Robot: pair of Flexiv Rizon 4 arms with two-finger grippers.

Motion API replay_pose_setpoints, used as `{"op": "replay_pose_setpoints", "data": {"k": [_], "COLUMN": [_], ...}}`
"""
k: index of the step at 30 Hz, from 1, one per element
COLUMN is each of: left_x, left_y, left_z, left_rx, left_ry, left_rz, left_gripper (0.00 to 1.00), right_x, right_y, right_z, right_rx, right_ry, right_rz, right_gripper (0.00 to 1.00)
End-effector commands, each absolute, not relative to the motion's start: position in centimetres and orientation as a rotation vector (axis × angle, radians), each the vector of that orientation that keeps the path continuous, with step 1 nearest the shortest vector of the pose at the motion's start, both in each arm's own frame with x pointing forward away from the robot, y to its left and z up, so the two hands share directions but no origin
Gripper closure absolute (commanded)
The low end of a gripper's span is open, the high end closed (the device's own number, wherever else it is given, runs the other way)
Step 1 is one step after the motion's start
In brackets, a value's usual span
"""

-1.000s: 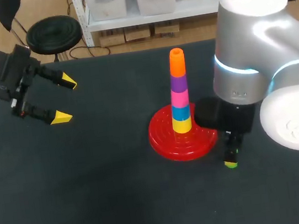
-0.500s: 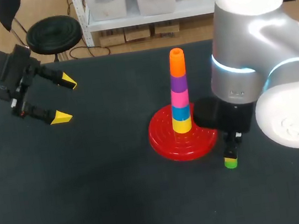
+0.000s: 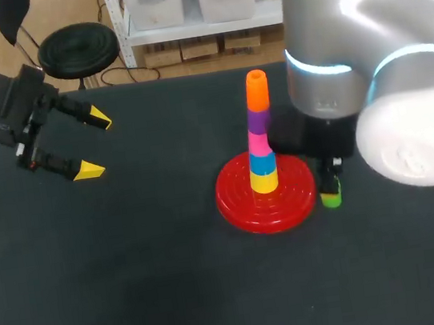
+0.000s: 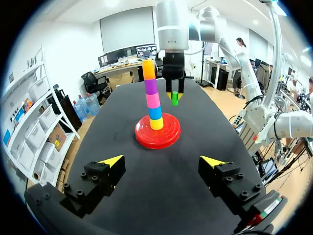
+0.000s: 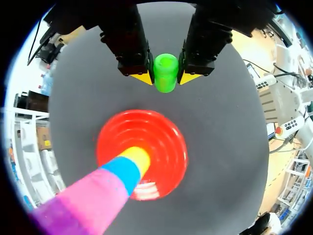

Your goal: Pick up and stack the cylinders on the red base in this order: pink,purple,orange,green

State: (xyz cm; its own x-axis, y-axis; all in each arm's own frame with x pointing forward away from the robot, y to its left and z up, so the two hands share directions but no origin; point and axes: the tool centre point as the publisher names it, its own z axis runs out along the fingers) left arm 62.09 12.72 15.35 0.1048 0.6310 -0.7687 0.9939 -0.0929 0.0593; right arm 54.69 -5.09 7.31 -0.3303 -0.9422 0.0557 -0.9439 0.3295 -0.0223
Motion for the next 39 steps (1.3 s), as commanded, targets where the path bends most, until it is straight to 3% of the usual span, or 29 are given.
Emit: {"op": "replay_pose_setpoints", "data": {"k": [1, 25, 39], "left_x": [62.0, 62.0, 62.0], "left_y": [12.8, 12.8, 12.8], "left_z": [15.3, 15.3, 15.3], "left_rx": [1.789, 1.789, 1.789], "left_ry": [1.584, 1.584, 1.584], "left_rz": [-0.781, -0.781, -0.781], "left_gripper": [0.00, 0.00, 0.00], "right_x": [54.8, 60.9, 65.4], "right_y": [-4.9, -1.2, 2.0], "right_z": [11.3, 26.8, 29.0], "right_rx": [1.799, 2.021, 2.099], "right_ry": [-2.560, -2.591, -2.540], "right_rz": [0.166, 0.428, 0.383], "right_gripper": [1.00, 1.00, 1.00]}}
